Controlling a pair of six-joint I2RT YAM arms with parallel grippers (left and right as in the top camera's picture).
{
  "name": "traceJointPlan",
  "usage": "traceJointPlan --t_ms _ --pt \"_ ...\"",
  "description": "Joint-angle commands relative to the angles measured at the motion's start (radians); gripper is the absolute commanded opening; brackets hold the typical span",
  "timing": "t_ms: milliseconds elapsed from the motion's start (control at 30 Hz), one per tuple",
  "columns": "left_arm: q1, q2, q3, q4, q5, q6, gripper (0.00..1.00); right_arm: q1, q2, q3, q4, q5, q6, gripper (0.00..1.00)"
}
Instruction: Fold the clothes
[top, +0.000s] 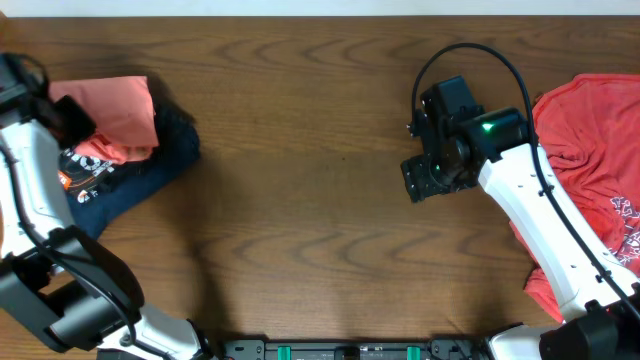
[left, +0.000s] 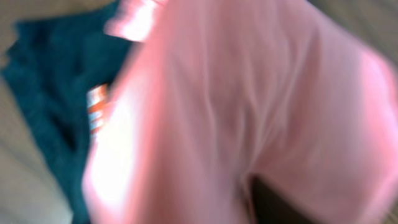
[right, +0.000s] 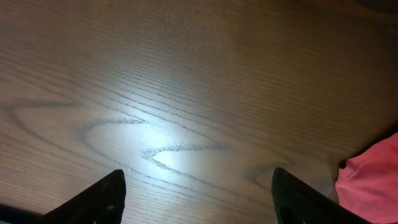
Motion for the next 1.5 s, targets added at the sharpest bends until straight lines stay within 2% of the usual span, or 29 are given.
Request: traceJointPlan --t_ms 0,33,67,200,333,400,600,700,800,900,1033,1200,1467 --pt "0.036 0.022 -0.002 -0.021 0.006 -0.071 0.85 -0.015 -0.001 0.006 0.000 0.002 0.015 0.73" --pt "0.041 0.021 -0.001 -0.020 0.023 -0.071 0.97 -0.015 -0.001 0.006 0.000 0.002 0.015 0.73" --pt "0.042 0.018 -0.001 -0.017 0.034 -0.071 0.98 -0.015 -0.001 0.006 0.002 0.002 0.015 0.73" --pt "0.030 -0.011 -0.001 -0.007 0.101 -0.071 0.98 -0.027 -0.001 0.006 0.039 0.002 0.022 0.75" --pt "-0.044 -0.070 -0.001 0.008 0.176 -0.054 0.98 -0.059 -0.001 0.006 0.137 -0.008 0.087 0.93" --pt "-0.104 -0.097 -0.001 0.007 0.179 -0.031 0.98 -0.081 0.001 0.006 0.207 -0.043 0.106 0.99" --pt "-0.372 -0.109 -0.001 -0.066 0.178 0.060 0.98 -0.179 0.024 0.006 0.378 -0.192 0.106 0.99" --pt "-0.486 -0.098 -0.001 -0.199 0.175 0.079 0.98 -0.233 0.036 0.006 0.343 -0.183 0.080 0.99" --pt "-0.559 -0.098 -0.001 -0.380 0.137 0.077 0.98 -0.283 0.036 0.006 0.231 -0.181 0.027 0.99" --pt "-0.583 -0.100 -0.001 -0.565 0.137 0.034 0.98 -0.327 0.035 0.006 0.099 -0.180 0.021 0.99" --pt "-0.584 -0.127 -0.018 -0.674 0.137 0.021 0.98 -0.366 0.022 0.006 -0.028 -0.181 0.022 0.99" --pt "-0.584 -0.335 -0.163 -0.578 0.137 0.020 0.98 -0.386 -0.095 -0.042 -0.014 -0.179 0.022 0.99" --pt "-0.584 -0.886 -0.547 -0.248 0.137 -0.048 0.98 -0.348 -0.575 -0.351 0.297 -0.022 0.092 0.99"
